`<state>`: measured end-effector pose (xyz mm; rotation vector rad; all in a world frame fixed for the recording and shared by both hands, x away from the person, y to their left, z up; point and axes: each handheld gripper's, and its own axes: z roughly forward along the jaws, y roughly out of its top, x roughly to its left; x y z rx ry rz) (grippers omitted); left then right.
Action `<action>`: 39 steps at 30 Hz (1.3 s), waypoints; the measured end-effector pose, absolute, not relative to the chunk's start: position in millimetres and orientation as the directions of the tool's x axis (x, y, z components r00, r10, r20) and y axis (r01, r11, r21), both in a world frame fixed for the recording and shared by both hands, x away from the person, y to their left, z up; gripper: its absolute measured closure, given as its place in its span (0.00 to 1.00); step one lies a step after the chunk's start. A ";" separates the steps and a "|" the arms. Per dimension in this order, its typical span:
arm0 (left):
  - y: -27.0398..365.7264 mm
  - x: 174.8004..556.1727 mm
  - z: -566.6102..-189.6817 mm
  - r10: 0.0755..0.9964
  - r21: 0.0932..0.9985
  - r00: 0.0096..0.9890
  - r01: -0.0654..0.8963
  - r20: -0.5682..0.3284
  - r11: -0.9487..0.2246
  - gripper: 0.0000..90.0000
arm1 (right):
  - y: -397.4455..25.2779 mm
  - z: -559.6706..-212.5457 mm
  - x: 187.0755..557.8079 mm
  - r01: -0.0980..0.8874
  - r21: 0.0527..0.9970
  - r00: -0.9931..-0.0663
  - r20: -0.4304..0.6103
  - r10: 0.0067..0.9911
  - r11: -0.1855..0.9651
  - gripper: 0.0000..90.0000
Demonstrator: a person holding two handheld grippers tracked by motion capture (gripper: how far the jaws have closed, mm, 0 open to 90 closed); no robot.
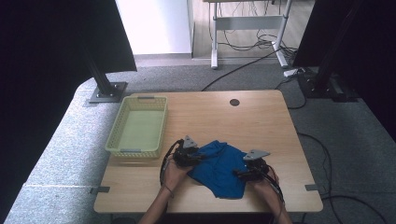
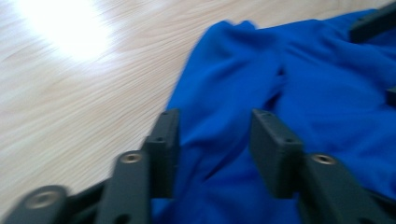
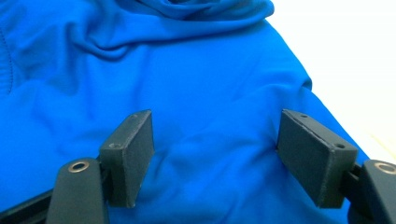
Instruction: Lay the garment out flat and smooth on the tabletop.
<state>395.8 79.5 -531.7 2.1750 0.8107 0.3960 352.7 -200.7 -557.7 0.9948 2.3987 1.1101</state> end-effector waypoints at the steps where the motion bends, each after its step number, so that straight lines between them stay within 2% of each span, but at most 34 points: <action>1: 74.1 396.0 -533.0 0.655 0.747 0.755 0.413 0.040 -0.521 0.55 | -200.8 -557.9 352.6 0.460 0.762 -0.708 0.005 0.707 0.455 0.31; 4: 62.8 399.6 -538.5 0.658 0.732 0.749 0.409 0.070 -0.544 0.55 | -201.5 -558.0 351.8 0.456 0.763 -0.710 0.002 0.704 0.458 0.31; 5: 60.9 401.3 -540.5 0.663 0.730 0.745 0.411 0.076 -0.545 0.58 | -202.2 -558.0 351.5 0.454 0.763 -0.713 0.002 0.701 0.460 0.32; 9: 61.7 406.2 -543.8 0.686 0.732 0.723 0.425 0.079 -0.532 0.77 | -206.1 -557.9 349.2 0.450 0.765 -0.722 0.007 0.692 0.462 0.35; 11: 67.1 408.6 -541.4 0.712 0.742 0.698 0.435 0.081 -0.511 0.83 | -208.6 -557.8 347.9 0.448 0.766 -0.726 0.011 0.688 0.461 0.37; 17: 102.2 421.0 -534.4 0.805 0.754 0.590 0.502 0.058 -0.423 0.85 | -217.6 -557.4 345.3 0.451 0.766 -0.730 0.022 0.683 0.457 0.39; 22: 127.6 420.8 -529.8 0.849 0.765 0.527 0.537 0.026 -0.357 0.78 | -221.2 -556.3 343.4 0.458 0.759 -0.723 0.016 0.690 0.462 0.38; 26: 127.8 412.6 -522.5 0.821 0.798 0.571 0.496 -0.003 -0.343 0.72 | -221.1 -552.3 340.8 0.465 0.756 -0.712 0.010 0.702 0.461 0.35; 32: 105.0 410.2 -529.0 0.734 0.784 0.678 0.470 -0.027 -0.406 0.63 | -218.8 -540.3 331.1 0.457 0.785 -0.694 0.019 0.720 0.419 0.31; 39: 97.2 411.2 -545.1 0.726 0.727 0.687 0.478 0.039 -0.492 0.51 | -210.6 -548.7 320.3 0.493 0.738 -0.686 0.005 0.728 0.460 0.27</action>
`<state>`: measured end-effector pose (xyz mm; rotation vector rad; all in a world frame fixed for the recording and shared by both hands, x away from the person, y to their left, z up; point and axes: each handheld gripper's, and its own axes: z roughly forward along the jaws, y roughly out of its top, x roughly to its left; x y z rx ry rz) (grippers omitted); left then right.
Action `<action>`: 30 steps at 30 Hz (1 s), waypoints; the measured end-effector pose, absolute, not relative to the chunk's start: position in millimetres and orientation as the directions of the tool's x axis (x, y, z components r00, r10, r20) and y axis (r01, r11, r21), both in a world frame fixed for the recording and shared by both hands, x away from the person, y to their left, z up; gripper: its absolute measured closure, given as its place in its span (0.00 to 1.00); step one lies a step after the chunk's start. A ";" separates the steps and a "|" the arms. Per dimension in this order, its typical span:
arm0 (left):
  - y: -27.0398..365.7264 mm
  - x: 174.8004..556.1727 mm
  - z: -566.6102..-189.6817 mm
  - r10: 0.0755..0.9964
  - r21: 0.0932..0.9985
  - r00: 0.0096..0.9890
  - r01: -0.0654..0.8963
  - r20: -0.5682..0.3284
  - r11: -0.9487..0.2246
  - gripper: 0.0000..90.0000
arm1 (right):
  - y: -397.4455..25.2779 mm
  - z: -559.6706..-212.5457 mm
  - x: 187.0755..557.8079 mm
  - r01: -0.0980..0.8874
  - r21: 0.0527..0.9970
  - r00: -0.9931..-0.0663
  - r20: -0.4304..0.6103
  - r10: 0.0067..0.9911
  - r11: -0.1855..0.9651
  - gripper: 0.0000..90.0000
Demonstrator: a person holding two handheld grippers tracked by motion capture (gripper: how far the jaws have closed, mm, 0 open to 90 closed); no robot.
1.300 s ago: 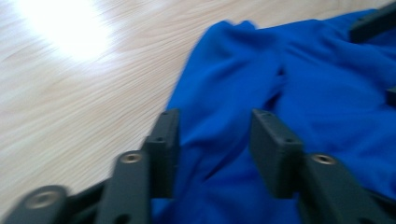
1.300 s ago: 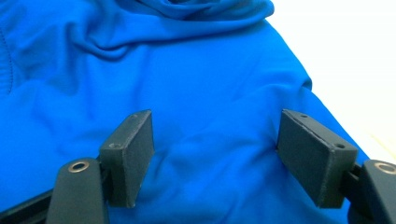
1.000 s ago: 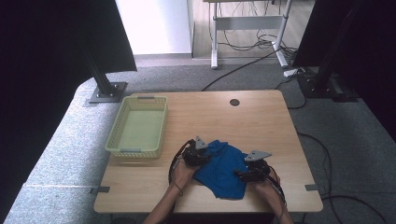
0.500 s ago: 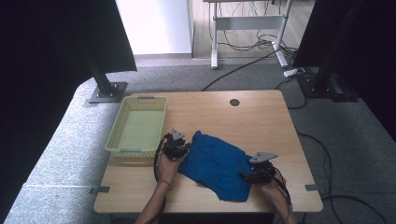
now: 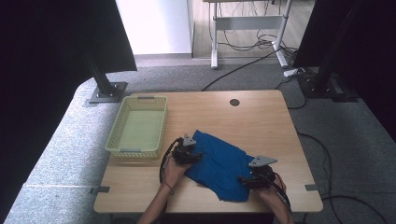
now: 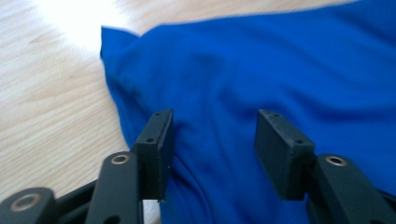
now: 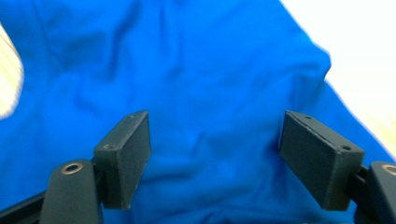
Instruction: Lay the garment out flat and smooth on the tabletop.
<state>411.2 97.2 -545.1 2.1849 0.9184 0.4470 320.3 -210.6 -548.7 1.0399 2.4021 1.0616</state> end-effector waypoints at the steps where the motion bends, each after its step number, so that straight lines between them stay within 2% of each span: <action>1: 97.6 410.8 -546.3 0.728 0.721 0.684 0.484 0.041 -0.496 0.50 | -210.6 -551.3 320.7 0.499 0.730 -0.685 0.001 0.729 0.468 0.27; 4: 103.5 408.2 -547.4 0.732 0.723 0.681 0.501 0.010 -0.476 0.47 | -214.2 -555.1 325.6 0.505 0.732 -0.684 0.016 0.729 0.458 0.26; 14: 115.3 387.1 -548.0 0.754 0.723 0.657 0.519 0.003 -0.455 0.41 | -228.4 -555.1 350.1 0.502 0.731 -0.690 0.016 0.724 0.462 0.25; 19: 116.2 389.3 -537.8 0.738 0.772 0.674 0.481 -0.022 -0.416 0.40 | -228.7 -547.4 341.9 0.513 0.753 -0.652 0.029 0.758 0.413 0.24; 25: 106.8 395.7 -550.3 0.724 0.737 0.690 0.481 0.016 -0.474 0.37 | -220.2 -546.4 324.5 0.517 0.755 -0.649 0.038 0.760 0.403 0.21; 30: 109.8 391.6 -551.5 0.728 0.743 0.686 0.475 0.024 -0.471 0.36 | -214.2 -556.5 323.6 0.516 0.740 -0.660 0.023 0.751 0.430 0.19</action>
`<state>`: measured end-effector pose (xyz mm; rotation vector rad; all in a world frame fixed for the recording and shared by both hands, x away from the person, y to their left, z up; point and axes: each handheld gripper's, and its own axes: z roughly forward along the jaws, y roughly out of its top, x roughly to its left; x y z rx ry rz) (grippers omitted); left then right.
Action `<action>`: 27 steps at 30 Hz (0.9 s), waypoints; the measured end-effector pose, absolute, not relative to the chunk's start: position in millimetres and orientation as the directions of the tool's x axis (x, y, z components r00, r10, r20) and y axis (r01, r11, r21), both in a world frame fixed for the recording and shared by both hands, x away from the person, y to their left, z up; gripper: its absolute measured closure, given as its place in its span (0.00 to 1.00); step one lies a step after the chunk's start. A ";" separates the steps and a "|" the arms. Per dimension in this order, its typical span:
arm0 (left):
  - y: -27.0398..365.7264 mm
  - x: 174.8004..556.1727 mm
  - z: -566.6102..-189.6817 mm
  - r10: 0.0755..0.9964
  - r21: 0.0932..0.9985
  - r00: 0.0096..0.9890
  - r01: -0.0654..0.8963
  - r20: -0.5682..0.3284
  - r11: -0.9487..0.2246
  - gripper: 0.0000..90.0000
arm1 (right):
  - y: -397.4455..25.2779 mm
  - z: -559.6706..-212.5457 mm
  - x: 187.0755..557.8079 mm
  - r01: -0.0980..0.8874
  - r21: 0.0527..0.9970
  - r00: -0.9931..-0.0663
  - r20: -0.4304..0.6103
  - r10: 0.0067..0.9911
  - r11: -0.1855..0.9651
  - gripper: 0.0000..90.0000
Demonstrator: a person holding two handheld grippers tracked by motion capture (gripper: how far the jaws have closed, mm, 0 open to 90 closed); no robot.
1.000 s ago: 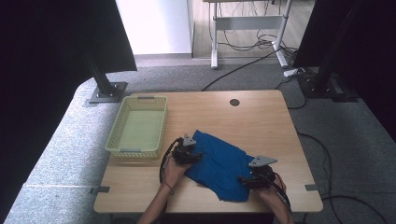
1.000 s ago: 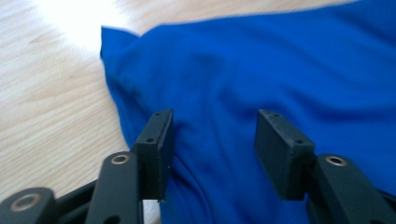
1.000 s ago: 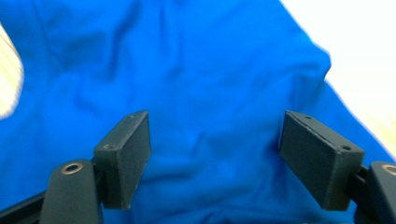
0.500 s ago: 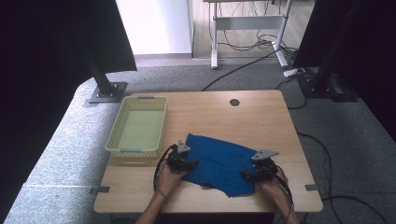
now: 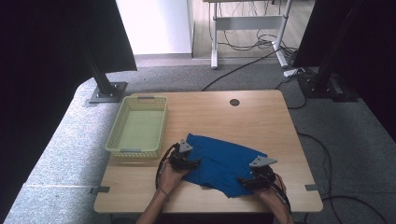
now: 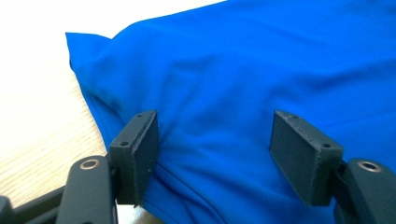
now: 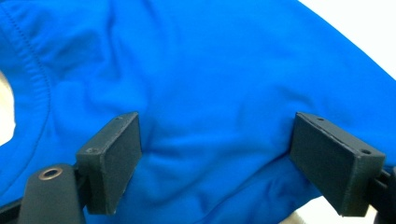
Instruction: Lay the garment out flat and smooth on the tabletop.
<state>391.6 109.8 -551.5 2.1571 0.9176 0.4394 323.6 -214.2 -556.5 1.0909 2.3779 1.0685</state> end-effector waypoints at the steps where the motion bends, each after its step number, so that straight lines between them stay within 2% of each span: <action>1: 110.3 390.0 -551.3 0.729 0.741 0.684 0.477 0.025 -0.473 0.35 | -214.7 -556.5 325.2 0.515 0.741 -0.663 0.023 0.749 0.432 0.19; 14: 122.5 367.0 -554.7 0.733 0.759 0.680 0.466 0.022 -0.455 0.33 | -226.6 -556.3 355.8 0.506 0.735 -0.672 0.006 0.741 0.452 0.20; 19: 121.9 368.4 -548.5 0.729 0.752 0.684 0.466 0.029 -0.467 0.33 | -226.4 -552.2 352.7 0.502 0.744 -0.671 0.013 0.742 0.441 0.23; 27: 123.5 352.3 -538.0 0.686 0.774 0.728 0.438 -0.008 -0.456 0.39 | -237.0 -533.5 335.0 0.458 0.796 -0.666 0.012 0.746 0.396 0.27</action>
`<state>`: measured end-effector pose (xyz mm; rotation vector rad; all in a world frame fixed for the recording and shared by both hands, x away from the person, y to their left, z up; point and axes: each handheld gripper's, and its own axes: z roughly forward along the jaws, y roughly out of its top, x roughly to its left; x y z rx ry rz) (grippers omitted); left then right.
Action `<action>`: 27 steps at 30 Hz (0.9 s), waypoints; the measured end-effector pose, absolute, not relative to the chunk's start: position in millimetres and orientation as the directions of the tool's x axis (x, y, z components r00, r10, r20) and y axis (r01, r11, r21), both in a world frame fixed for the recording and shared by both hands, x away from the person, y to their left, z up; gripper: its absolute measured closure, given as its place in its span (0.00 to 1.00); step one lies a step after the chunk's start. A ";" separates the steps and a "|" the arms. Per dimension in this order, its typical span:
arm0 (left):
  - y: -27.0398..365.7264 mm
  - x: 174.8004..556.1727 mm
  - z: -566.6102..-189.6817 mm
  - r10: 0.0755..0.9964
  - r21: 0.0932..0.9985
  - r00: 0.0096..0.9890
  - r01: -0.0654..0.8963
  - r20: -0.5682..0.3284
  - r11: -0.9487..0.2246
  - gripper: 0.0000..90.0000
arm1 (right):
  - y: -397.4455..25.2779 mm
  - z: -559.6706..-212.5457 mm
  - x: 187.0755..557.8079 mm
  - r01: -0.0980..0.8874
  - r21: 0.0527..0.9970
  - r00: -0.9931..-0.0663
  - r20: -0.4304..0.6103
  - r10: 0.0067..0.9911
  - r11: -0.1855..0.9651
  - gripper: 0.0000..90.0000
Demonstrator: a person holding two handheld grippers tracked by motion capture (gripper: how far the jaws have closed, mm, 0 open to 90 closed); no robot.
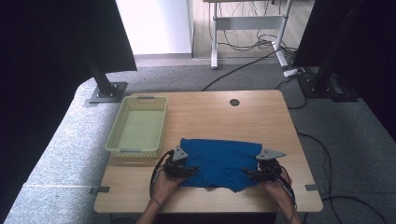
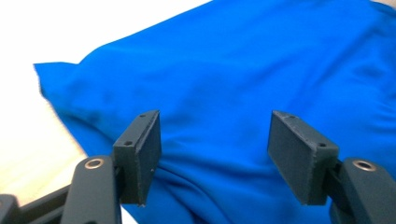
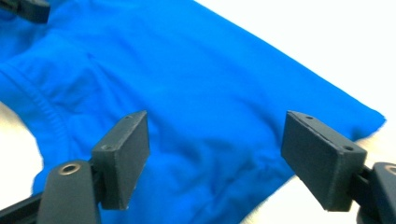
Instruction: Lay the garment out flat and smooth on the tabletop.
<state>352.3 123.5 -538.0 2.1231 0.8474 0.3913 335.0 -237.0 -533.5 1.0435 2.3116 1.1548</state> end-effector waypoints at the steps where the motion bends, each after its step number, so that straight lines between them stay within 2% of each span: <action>1: 123.9 350.0 -537.8 0.680 0.773 0.733 0.435 -0.006 -0.462 0.40 | -239.4 -531.7 332.7 0.456 0.800 -0.665 0.015 0.747 0.390 0.28; 14: 148.2 334.1 -539.8 0.695 0.756 0.718 0.463 -0.013 -0.463 0.46 | -247.9 -539.6 304.6 0.479 0.774 -0.694 0.045 0.718 0.415 0.44; 19: 145.4 329.6 -544.0 0.677 0.745 0.736 0.440 0.021 -0.501 0.49 | -246.6 -543.9 299.7 0.479 0.759 -0.706 0.035 0.707 0.441 0.51; 22: 137.8 326.4 -547.6 0.651 0.723 0.753 0.400 0.091 -0.564 0.52 | -245.3 -547.9 298.4 0.481 0.741 -0.711 0.017 0.703 0.469 0.61; 27: 129.7 320.4 -546.0 0.630 0.710 0.758 0.350 0.168 -0.611 0.66 | -243.9 -551.3 296.4 0.481 0.724 -0.719 0.003 0.695 0.495 0.82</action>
